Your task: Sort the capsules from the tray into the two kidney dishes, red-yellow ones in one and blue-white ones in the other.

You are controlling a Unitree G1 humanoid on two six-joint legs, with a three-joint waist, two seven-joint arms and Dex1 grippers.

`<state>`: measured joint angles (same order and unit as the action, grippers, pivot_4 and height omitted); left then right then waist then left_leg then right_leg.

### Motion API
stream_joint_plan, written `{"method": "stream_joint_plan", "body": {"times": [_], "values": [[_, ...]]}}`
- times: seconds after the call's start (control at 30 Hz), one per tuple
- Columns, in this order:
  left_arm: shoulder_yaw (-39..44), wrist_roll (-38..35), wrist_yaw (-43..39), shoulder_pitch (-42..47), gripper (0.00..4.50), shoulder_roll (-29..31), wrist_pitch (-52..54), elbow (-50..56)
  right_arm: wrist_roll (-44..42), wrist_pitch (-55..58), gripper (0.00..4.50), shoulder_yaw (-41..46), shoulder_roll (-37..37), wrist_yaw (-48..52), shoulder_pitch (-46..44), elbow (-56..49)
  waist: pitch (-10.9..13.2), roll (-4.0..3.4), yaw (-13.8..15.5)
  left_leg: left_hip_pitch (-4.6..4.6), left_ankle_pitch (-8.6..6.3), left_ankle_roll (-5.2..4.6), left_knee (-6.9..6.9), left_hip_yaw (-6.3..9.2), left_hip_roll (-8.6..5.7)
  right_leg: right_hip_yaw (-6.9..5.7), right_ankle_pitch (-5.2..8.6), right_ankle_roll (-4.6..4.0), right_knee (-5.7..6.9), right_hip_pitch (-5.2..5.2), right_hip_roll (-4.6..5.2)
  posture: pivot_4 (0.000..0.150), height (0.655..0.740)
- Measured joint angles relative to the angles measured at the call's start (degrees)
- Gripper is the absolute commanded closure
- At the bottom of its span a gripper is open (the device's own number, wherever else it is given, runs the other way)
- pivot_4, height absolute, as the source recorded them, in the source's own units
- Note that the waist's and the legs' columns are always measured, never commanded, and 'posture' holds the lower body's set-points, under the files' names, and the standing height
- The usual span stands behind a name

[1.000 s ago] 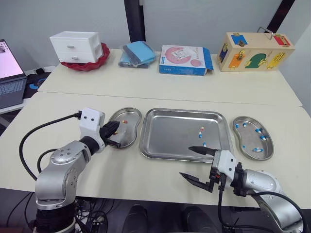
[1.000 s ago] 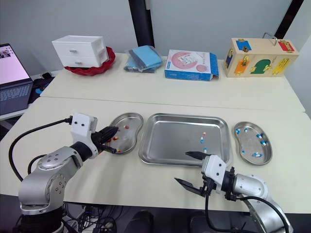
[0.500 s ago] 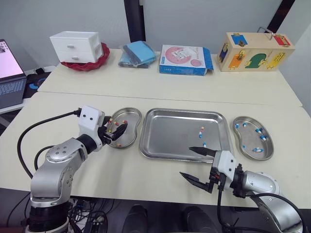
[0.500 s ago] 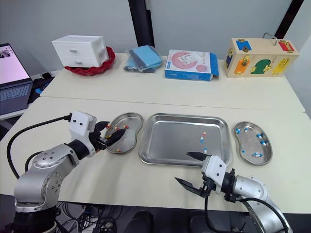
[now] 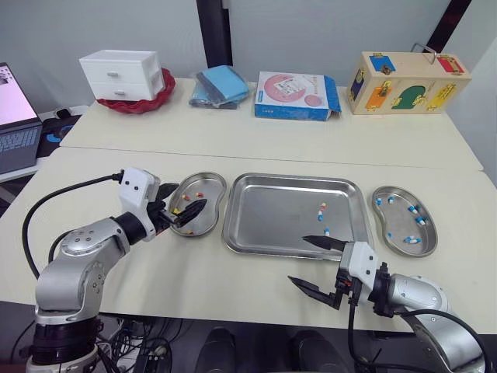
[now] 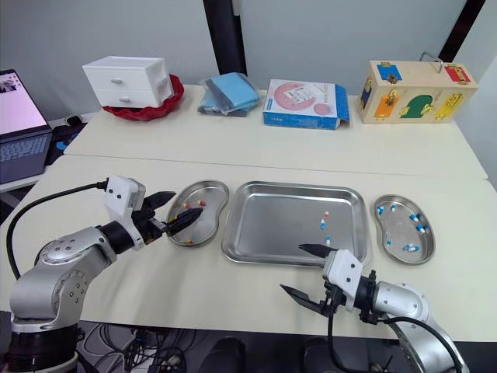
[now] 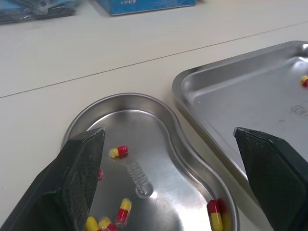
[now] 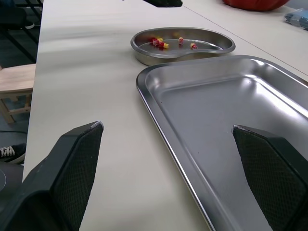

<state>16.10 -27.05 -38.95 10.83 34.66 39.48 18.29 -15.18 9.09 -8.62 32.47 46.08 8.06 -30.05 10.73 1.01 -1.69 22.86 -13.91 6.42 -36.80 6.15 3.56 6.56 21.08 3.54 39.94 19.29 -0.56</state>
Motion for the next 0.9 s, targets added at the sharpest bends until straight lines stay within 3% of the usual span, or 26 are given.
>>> {"method": "stream_joint_plan", "body": {"times": [0.17, 0.4, 0.63, 0.9], "values": [[2.2, -4.2, -2.1, -0.6, 0.08, 0.2, -0.1, -0.4, 0.2, 0.0, 0.0, 0.1, 0.0, -0.2, 0.3, 0.0, 0.0, 0.0, 0.0, 0.0, 0.0, 0.0, 0.01, -0.01, 0.01, 0.01, 0.0, 0.0, 0.0, 0.0, 0.0, 0.15, 0.7302], [2.6, -2.1, -6.8, -7.2, 0.08, 5.9, -7.0, -0.8, -0.4, 1.4, 0.0, 4.1, 0.5, -2.8, 4.6, -2.4, 0.0, -0.02, 0.0, 0.01, 0.0, 0.0, 0.06, -0.04, 0.01, 0.04, 0.0, -0.01, -0.03, 0.02, 0.01, 0.15, 0.7302], [9.3, -0.9, -11.1, -20.4, 0.08, 7.9, -13.7, -1.6, -7.2, 6.4, 0.0, 22.0, 5.5, -2.3, 18.1, -8.4, 0.0, -0.03, 0.0, -0.02, -0.01, 0.0, 0.16, -0.12, 0.02, 0.08, 0.02, -0.02, -0.1, 0.02, 0.02, 0.15, 0.7302], [11.3, 0.8, -13.9, -28.1, 0.08, 7.9, -19.8, -7.3, -10.9, 6.0, 0.0, 41.3, 10.6, 6.8, 27.7, -2.7, 0.0, 0.03, -0.1, -0.08, -0.01, -0.01, 0.16, -0.27, 0.03, 0.2, 0.04, -0.02, -0.16, 0.01, 0.02, 0.15, 0.7302]]}}
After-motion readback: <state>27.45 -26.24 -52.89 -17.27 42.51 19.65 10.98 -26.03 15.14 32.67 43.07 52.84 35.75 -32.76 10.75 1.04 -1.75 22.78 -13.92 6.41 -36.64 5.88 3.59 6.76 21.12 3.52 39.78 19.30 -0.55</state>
